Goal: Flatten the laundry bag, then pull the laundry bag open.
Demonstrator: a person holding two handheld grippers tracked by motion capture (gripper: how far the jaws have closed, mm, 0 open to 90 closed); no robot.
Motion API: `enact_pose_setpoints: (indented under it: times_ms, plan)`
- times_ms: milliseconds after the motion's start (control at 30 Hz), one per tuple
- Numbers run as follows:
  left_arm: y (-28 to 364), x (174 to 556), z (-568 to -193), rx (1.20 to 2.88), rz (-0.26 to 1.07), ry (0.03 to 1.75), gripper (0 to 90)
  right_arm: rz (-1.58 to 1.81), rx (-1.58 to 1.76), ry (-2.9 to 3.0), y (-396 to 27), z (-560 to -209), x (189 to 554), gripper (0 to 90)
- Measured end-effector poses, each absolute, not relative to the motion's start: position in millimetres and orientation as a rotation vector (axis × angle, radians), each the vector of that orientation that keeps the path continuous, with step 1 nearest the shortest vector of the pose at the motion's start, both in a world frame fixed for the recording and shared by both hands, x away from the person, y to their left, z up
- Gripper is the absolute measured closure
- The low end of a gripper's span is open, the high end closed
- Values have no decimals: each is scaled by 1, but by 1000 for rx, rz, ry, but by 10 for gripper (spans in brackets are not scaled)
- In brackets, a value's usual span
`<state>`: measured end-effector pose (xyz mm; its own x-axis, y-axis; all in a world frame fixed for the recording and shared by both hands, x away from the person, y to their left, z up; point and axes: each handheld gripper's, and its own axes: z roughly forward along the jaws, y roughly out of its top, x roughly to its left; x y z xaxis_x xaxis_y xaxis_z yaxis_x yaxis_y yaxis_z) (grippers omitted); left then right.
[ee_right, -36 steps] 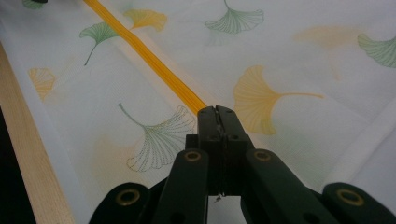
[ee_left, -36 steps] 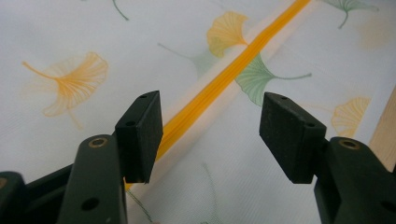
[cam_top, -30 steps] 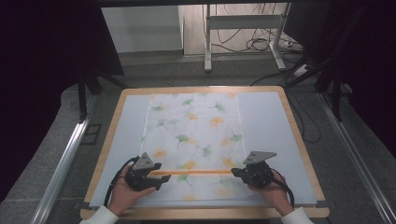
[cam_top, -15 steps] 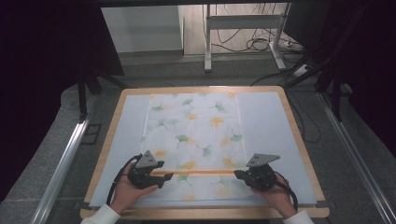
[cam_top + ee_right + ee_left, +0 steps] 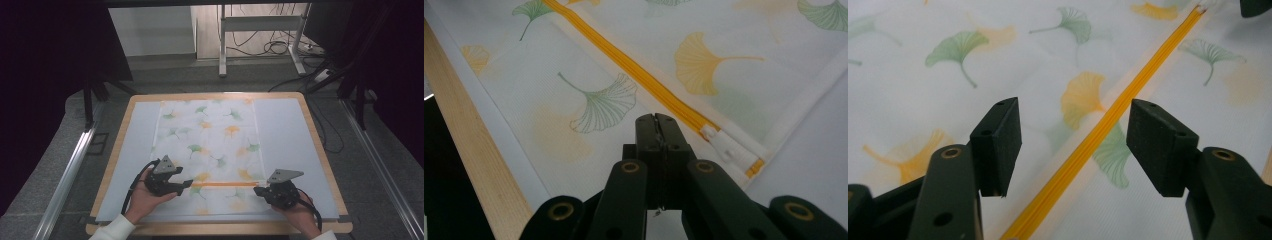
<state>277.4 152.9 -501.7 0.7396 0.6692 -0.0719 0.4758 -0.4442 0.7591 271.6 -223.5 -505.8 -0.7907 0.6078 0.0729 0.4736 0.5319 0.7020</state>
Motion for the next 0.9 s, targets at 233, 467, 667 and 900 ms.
enact_pose_setpoints:
  times_ms: [233, 467, 667, 900]
  plan:
    - [132, 284, -495, 2145, 291, 820, 370, 1103, 927, 2591, -228, -507, 265, 888]
    - [103, 290, -495, 2178, 263, 767, 370, 1096, 945, 2586, -231, -509, 262, 888]
    - [82, 298, -491, 2195, 246, 719, 368, 1084, 943, 2597, -229, -511, 260, 888]
    - [55, 304, -492, 2216, 207, 674, 370, 1071, 951, 2594, -229, -512, 259, 887]
